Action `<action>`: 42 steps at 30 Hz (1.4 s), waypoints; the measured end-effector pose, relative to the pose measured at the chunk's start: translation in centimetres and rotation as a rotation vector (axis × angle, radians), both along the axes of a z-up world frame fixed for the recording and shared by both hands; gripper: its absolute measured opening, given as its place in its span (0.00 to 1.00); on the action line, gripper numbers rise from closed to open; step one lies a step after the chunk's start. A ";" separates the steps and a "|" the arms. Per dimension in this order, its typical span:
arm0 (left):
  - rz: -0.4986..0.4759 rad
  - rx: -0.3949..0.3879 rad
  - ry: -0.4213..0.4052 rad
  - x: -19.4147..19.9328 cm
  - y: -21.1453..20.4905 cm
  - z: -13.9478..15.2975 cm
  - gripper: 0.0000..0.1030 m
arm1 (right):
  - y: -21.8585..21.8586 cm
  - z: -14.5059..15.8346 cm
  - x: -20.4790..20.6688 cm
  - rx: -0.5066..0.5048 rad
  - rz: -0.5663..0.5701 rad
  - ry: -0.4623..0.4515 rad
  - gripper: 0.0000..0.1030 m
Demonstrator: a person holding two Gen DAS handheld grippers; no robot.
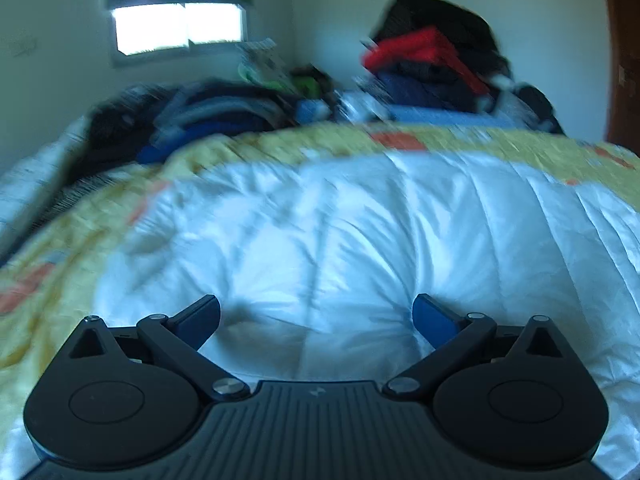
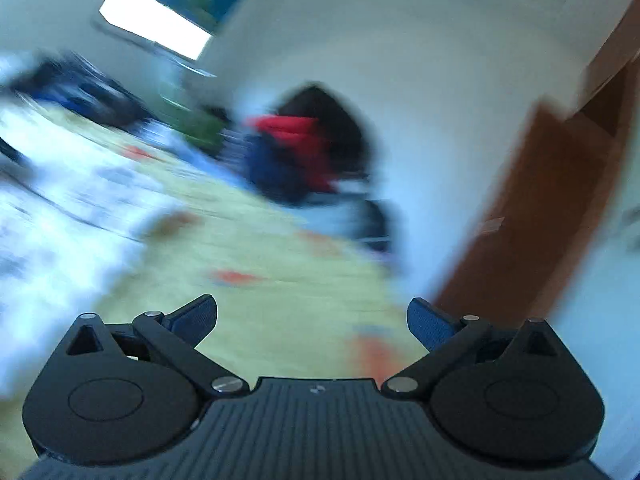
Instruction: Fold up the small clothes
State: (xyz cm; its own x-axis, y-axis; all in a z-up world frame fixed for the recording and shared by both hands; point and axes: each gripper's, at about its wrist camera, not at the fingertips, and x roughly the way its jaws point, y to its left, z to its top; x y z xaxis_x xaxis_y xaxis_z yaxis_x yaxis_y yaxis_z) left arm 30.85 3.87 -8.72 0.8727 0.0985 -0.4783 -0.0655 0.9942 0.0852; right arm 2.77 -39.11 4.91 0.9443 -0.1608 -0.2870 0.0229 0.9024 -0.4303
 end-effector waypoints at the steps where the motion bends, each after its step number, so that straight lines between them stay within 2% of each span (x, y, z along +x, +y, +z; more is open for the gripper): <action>1: 0.033 0.024 -0.043 -1.0 0.0 0.5 1.00 | 1.5 -1.3 0.7 0.041 0.058 0.022 0.99; 3: 0.066 0.018 -0.118 -3.8 0.7 1.8 1.00 | 4.0 -3.2 1.8 0.092 0.152 0.063 0.99; 6: 0.044 -0.026 -0.180 -8.2 2.2 3.6 1.00 | 7.3 -5.0 2.8 0.102 0.300 0.092 0.99; 8: 0.039 -0.016 -0.218 -11.0 3.0 4.7 1.00 | 10.2 -4.8 2.8 0.086 0.342 0.072 0.99; 11: 0.054 -0.042 -0.224 -14.5 4.7 6.2 1.00 | 11.3 -4.0 2.7 0.110 0.393 0.028 0.99; 13: 0.075 -0.109 -0.191 -16.6 6.1 6.9 1.00 | 11.5 -3.5 3.0 0.173 0.434 0.031 1.00; 15: 0.092 -0.221 -0.148 -18.7 7.8 6.8 1.00 | 11.2 -3.3 3.2 0.291 0.453 0.090 1.00; 18: 0.140 -0.340 -0.111 -22.0 10.1 5.7 1.00 | 8.9 -3.3 3.6 0.558 0.418 0.283 1.00; 20: 0.195 -0.388 -0.088 -23.9 11.5 4.7 1.00 | 6.9 -4.1 4.1 0.745 0.343 0.406 1.00; 22: 0.250 -0.451 -0.051 -25.6 13.4 3.7 1.00 | 5.0 -5.1 3.8 0.884 0.264 0.499 1.00; 24: 0.287 -0.543 0.006 -26.8 15.5 2.7 1.00 | 3.9 -6.1 3.1 0.954 0.222 0.567 1.00; 26: 0.296 -0.628 0.070 -28.1 17.5 1.7 1.00 | 3.6 -6.9 2.0 0.981 0.219 0.608 0.98; 31: 0.199 -0.728 0.210 -29.5 20.5 0.6 1.00 | 4.0 -7.2 0.5 0.963 0.246 0.624 0.99; 33: 0.167 -0.791 0.235 -29.9 20.9 0.2 1.00 | 3.6 -7.4 1.3 1.019 0.252 0.650 0.99; 37: 0.116 -0.841 0.245 -30.4 19.8 0.0 1.00 | 3.1 -8.1 2.7 1.183 0.276 0.722 1.00; 42: -0.019 -0.824 0.295 -29.4 17.1 0.4 1.00 | 2.5 -8.6 3.3 1.297 0.295 0.795 1.00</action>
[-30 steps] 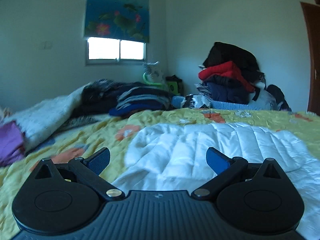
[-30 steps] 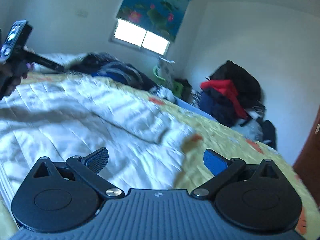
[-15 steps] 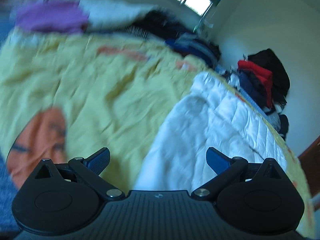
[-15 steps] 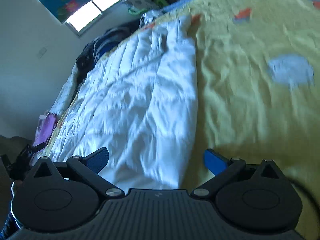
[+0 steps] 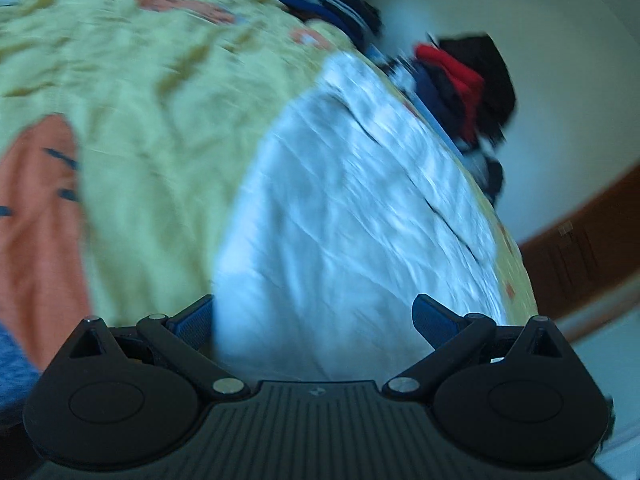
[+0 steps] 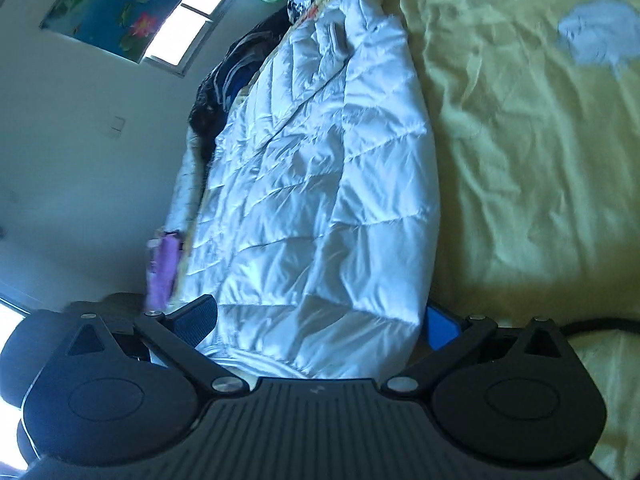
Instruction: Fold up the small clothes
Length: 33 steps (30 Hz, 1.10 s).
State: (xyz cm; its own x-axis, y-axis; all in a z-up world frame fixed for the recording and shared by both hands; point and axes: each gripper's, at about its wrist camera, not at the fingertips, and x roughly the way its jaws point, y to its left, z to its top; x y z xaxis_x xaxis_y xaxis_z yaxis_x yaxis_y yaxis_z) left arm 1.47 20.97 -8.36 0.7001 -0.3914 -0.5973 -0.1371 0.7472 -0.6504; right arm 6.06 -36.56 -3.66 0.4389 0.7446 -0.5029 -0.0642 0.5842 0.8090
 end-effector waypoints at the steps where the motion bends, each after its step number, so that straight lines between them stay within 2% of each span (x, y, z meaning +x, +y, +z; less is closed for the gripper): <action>1: -0.023 0.001 0.000 0.2 -0.5 0.0 1.00 | -0.3 -0.1 0.0 0.017 -0.002 0.010 1.00; 7: -0.040 -0.005 0.009 0.7 -1.1 -0.5 0.99 | -0.9 -0.6 -0.5 0.110 0.023 0.029 1.00; 9: -0.039 -0.007 0.008 0.4 -0.9 -0.5 0.98 | -0.9 -0.8 -0.9 0.133 0.014 0.013 0.92; 10: -0.038 -0.003 0.009 0.4 -0.9 -0.5 0.96 | -1.0 -1.1 -1.1 0.145 0.002 0.007 0.80; 11: -0.036 -0.001 0.010 0.3 -0.9 -0.5 0.95 | -1.0 -1.4 -1.1 0.155 -0.001 0.014 0.65; 12: -0.034 -0.002 0.010 0.3 -0.8 -0.5 0.94 | -1.0 -1.9 -1.2 0.158 -0.005 0.026 0.56; 14: -0.028 -0.008 0.014 0.1 -0.6 -0.5 0.88 | -0.9 -2.8 -1.2 0.142 -0.016 0.054 0.28; 15: -0.027 -0.012 0.016 0.2 -0.4 -0.5 0.87 | -0.7 -3.3 -1.3 0.138 -0.019 0.069 0.24; 16: -0.023 -0.018 0.020 0.1 -0.3 -0.5 0.82 | -0.7 -3.6 -1.4 0.149 -0.022 0.075 0.23; 18: -0.008 -0.033 0.036 0.1 0.1 -0.7 0.54 | -0.9 -3.9 -1.6 0.191 -0.033 0.078 0.24; 19: 0.000 -0.035 0.049 0.1 0.3 -0.8 0.24 | -0.9 -4.0 -1.7 0.199 -0.037 0.074 0.22; 20: 0.008 -0.028 0.069 0.2 0.3 -0.9 0.15 | -0.9 -3.9 -1.7 0.201 -0.038 0.066 0.18; 24: 0.006 0.002 0.089 0.2 0.1 -0.5 0.12 | -0.8 -3.5 -2.1 0.222 -0.040 0.011 0.14; 29: -0.044 0.049 0.031 -0.4 -0.9 1.7 0.06 | -1.1 -2.3 -2.3 0.247 -0.040 -0.027 0.13; 33: -0.079 0.041 -0.019 -0.9 -1.2 3.4 0.06 | -2.0 -1.2 -2.9 0.266 -0.050 -0.063 0.13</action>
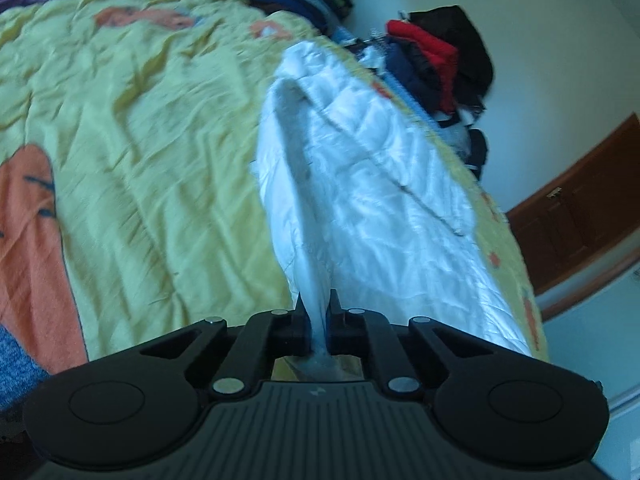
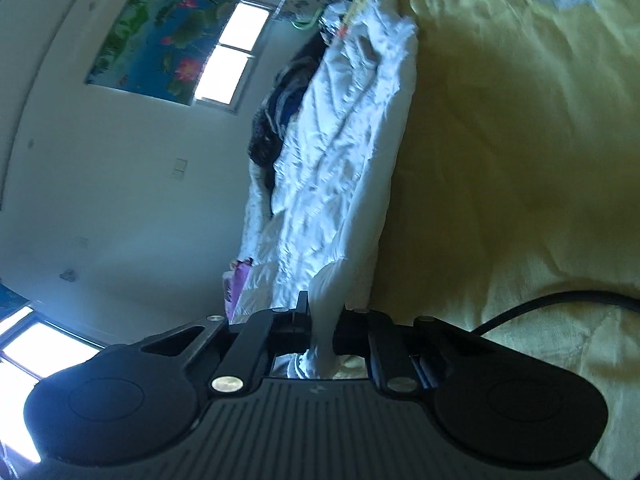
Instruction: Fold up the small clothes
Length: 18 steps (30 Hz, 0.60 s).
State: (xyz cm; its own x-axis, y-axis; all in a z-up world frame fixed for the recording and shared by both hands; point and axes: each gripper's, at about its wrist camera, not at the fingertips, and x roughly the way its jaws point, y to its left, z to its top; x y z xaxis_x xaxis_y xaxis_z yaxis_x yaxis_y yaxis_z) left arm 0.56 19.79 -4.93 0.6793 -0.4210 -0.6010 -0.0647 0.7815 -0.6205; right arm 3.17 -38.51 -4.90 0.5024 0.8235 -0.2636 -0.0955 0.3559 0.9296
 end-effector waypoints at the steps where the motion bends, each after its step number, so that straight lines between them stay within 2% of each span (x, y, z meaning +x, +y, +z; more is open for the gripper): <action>1: -0.010 -0.001 -0.010 -0.1 -0.1 0.4 0.06 | -0.4 0.3 -0.2 0.006 -0.005 -0.008 0.13; 7: -0.073 0.023 -0.038 -0.9 -0.4 2.2 0.06 | -2.0 1.8 -2.2 0.022 -0.008 -0.053 0.13; 11: -0.088 0.005 -0.087 -1.1 -0.1 3.8 0.06 | -2.7 3.1 -3.2 0.041 0.004 -0.096 0.13; 14: -0.075 -0.001 -0.132 0.8 0.5 5.0 0.06 | -3.6 4.3 -1.5 0.057 -0.014 -0.133 0.14; 18: -0.022 -0.039 -0.146 6.6 1.7 6.1 0.06 | -5.3 5.2 4.5 0.123 -0.072 -0.161 0.14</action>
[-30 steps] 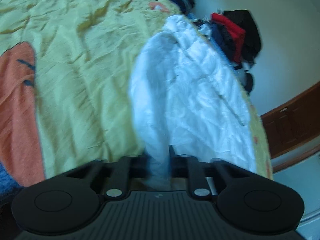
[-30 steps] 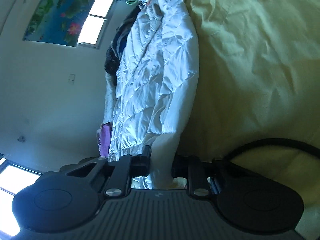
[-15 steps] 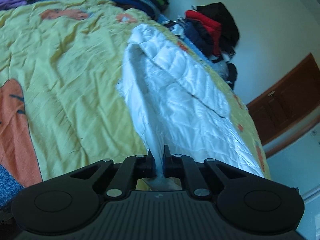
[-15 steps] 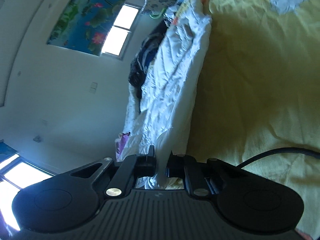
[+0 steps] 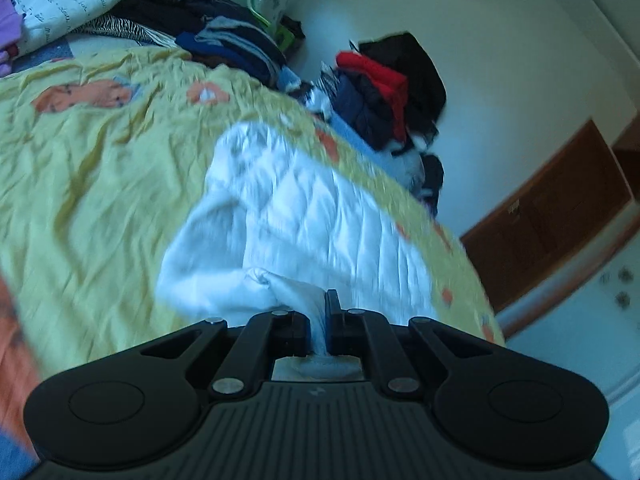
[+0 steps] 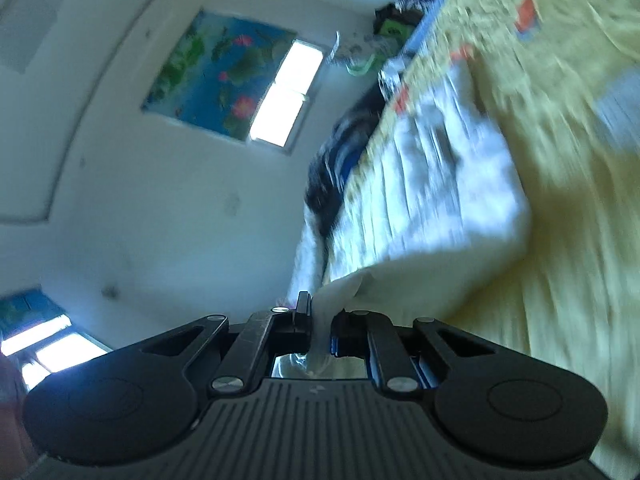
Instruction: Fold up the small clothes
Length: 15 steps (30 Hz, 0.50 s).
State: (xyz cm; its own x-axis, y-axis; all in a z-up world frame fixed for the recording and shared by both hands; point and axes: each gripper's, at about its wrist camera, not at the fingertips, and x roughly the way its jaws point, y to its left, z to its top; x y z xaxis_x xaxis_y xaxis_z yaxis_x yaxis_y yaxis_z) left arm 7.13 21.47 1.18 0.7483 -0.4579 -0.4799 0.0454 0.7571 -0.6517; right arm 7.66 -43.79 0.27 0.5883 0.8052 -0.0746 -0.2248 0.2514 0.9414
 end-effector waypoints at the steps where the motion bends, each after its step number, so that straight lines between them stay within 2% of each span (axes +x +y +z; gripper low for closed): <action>1: 0.013 -0.003 0.001 1.5 0.2 0.3 0.06 | -0.1 0.0 1.7 0.021 -0.015 -0.001 0.14; 4: 0.051 0.005 0.006 6.5 0.1 0.9 0.06 | -0.4 -0.1 7.6 0.073 -0.056 0.005 0.14; 9: 0.130 0.041 0.008 13.9 -0.3 1.6 0.06 | 0.5 -0.1 17.0 0.075 -0.091 0.022 0.14; 15: 0.203 0.088 0.066 24.4 -0.9 -0.2 0.06 | 1.0 -3.0 27.6 0.072 -0.125 0.096 0.14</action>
